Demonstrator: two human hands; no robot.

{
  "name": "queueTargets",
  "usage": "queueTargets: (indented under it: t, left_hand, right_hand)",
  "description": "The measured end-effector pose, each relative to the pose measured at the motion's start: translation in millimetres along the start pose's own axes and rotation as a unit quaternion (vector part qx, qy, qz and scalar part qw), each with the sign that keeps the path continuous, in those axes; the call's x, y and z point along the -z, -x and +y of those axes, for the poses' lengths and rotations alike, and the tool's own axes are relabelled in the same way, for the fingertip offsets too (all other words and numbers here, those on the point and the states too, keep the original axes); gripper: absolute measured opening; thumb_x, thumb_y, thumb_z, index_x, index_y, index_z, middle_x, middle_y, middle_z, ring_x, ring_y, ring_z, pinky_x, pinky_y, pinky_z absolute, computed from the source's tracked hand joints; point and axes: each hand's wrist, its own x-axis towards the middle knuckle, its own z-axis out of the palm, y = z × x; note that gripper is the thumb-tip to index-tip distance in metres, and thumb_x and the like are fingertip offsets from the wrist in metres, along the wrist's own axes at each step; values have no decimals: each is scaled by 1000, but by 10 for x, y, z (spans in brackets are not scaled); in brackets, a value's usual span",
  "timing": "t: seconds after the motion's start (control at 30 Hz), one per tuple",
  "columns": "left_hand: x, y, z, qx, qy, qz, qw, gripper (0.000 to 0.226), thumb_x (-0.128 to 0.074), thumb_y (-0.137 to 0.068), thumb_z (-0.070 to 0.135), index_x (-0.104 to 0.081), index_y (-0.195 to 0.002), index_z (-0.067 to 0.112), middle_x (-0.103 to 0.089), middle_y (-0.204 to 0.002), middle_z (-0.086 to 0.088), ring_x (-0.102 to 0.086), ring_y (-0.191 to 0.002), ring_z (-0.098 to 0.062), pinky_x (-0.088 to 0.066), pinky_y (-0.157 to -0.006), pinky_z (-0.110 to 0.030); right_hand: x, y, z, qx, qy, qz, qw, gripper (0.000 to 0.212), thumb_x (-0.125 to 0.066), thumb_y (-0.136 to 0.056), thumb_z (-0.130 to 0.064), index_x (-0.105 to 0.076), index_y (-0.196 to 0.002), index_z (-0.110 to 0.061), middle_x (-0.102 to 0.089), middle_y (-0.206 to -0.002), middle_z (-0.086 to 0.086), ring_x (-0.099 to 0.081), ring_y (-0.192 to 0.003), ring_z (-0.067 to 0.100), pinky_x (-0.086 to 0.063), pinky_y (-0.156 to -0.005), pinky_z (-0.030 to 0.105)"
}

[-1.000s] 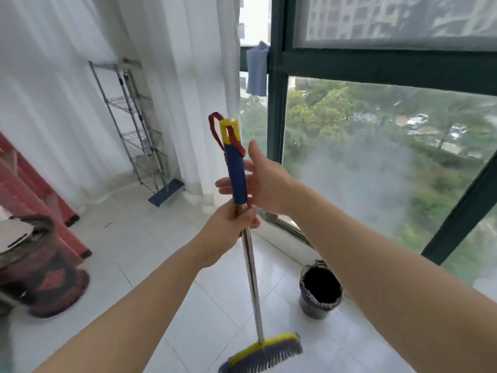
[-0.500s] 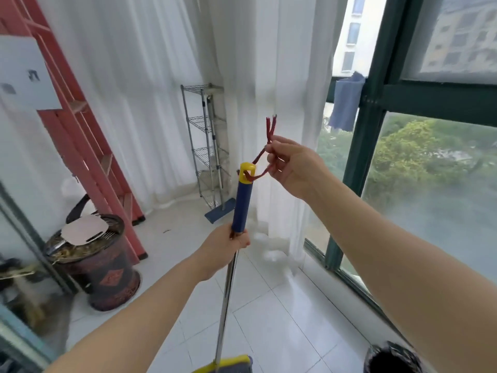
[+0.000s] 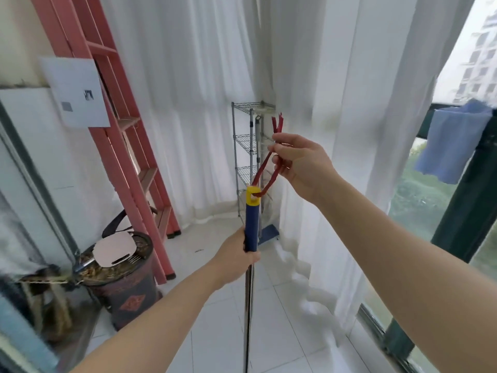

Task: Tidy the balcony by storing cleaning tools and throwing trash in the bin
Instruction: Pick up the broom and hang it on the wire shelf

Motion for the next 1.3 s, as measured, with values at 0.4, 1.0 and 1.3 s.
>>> queueTargets:
  t: [0.4, 1.0, 1.3]
  left_hand:
    - [362, -2140, -244, 5, 96, -88, 992, 14, -58, -90, 15, -55, -99, 3, -59, -89, -11, -59, -84, -20, -53, -87, -42]
    - [293, -5555, -129, -25, 96, -27, 995, 29, -68, -80, 15, -59, -105, 3, -63, -105, -23, -61, -102, -40, -49, -92, -56]
    - [456, -6902, -173, -11, 93, 0, 996, 38, -70, -68, 28, -61, -98, 7, -63, -100, -24, -61, -98, -46, -52, -83, -61]
  right_hand:
    - [-64, -1973, 322, 94, 189, -44, 977, 24, -54, -85, 9, -63, -98, -10, -62, -76, 5, -53, -66, 14, -44, -67, 21]
    - [1102, -5149, 488, 89, 335, 9, 938, 27, -54, -82, 10, -57, -103, -8, -58, -74, 4, -54, -67, 14, -44, -60, 24]
    - [1360, -6538, 647, 88, 320, -28, 943, 31, -51, -81, 14, -62, -83, -15, -61, -71, 3, -58, -73, 19, -49, -66, 25]
